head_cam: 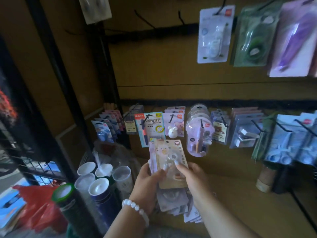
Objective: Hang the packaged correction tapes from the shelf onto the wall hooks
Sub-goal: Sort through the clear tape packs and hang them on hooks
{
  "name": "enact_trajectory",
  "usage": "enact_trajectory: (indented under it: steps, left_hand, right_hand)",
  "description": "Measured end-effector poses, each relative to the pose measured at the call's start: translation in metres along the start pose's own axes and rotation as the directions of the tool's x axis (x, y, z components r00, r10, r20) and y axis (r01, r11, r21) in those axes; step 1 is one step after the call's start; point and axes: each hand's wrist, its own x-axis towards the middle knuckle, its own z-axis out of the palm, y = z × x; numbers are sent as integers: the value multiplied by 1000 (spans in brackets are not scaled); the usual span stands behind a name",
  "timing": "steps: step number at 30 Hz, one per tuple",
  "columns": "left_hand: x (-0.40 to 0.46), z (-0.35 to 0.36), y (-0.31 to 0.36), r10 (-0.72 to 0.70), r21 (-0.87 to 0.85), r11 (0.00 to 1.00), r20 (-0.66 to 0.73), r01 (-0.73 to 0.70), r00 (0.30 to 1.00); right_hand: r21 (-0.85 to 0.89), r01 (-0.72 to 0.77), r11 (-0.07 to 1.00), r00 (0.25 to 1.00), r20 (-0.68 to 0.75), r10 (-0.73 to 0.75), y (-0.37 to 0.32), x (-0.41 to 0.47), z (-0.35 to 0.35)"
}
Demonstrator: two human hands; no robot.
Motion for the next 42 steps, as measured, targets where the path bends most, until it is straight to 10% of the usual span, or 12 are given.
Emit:
enact_trajectory:
  steps: [8, 19, 42]
  left_hand:
    - [-15, 6, 44, -130, -202, 970, 27, 133, 991]
    - [-24, 6, 81, 83, -36, 995, -152, -90, 985]
    - [2, 33, 129, 196, 32, 980, 4, -196, 981]
  right_hand:
    - [245, -25, 969, 996, 84, 4, -52, -19, 0]
    - [503, -23, 864, 986, 152, -62, -92, -31, -20]
    - [248, 271, 930, 944, 122, -307, -142, -21, -4]
